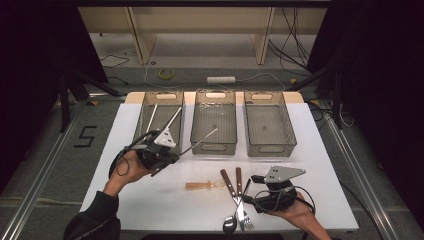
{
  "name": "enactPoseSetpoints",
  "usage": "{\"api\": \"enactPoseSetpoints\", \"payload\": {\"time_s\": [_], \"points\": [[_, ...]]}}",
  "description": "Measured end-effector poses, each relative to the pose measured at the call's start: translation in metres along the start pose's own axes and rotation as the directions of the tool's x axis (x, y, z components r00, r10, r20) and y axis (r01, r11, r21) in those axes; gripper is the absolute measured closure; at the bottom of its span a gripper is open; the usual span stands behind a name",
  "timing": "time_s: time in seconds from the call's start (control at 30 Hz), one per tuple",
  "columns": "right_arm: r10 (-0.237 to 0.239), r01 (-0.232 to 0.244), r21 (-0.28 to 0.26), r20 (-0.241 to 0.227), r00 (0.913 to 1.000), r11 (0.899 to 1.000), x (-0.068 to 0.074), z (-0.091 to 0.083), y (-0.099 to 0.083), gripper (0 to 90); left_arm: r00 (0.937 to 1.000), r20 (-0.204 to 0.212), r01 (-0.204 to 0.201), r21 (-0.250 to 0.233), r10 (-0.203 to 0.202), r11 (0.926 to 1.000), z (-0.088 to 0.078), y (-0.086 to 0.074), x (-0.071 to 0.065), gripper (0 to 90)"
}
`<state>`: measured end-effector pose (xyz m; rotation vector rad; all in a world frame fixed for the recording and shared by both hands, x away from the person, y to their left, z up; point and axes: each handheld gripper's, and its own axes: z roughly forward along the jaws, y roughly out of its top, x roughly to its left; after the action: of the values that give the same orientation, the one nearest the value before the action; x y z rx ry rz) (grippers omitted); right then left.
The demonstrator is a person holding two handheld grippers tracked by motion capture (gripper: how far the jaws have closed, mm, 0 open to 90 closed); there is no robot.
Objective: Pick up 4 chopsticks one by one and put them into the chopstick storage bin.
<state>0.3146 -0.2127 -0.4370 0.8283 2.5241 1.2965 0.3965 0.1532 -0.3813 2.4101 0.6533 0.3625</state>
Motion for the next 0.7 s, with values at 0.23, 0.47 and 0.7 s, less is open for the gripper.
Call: {"api": "enactPoseSetpoints", "payload": {"time_s": [0.23,0.47,0.7], "points": [[0.001,-0.001,0.000,-0.001,1.0000,1.000,0.000,0.000,0.000,28.0,0.9960,-0.025,0.084,-0.049,-0.086,0.9952,-0.005,-0.001,0.015,84.7],[0.003,-0.003,-0.002,0.000,1.0000,1.000,-0.001,0.000,0.000,28.0,0.9807,-0.080,0.170,-0.103,-0.178,0.9801,-0.013,-0.002,0.037,84.7],[0.006,-0.006,-0.003,0.000,1.0000,1.000,-0.001,0.000,0.000,28.0,0.9622,-0.118,0.230,-0.132,-0.245,0.9643,-0.014,-0.004,0.056,84.7]]}}
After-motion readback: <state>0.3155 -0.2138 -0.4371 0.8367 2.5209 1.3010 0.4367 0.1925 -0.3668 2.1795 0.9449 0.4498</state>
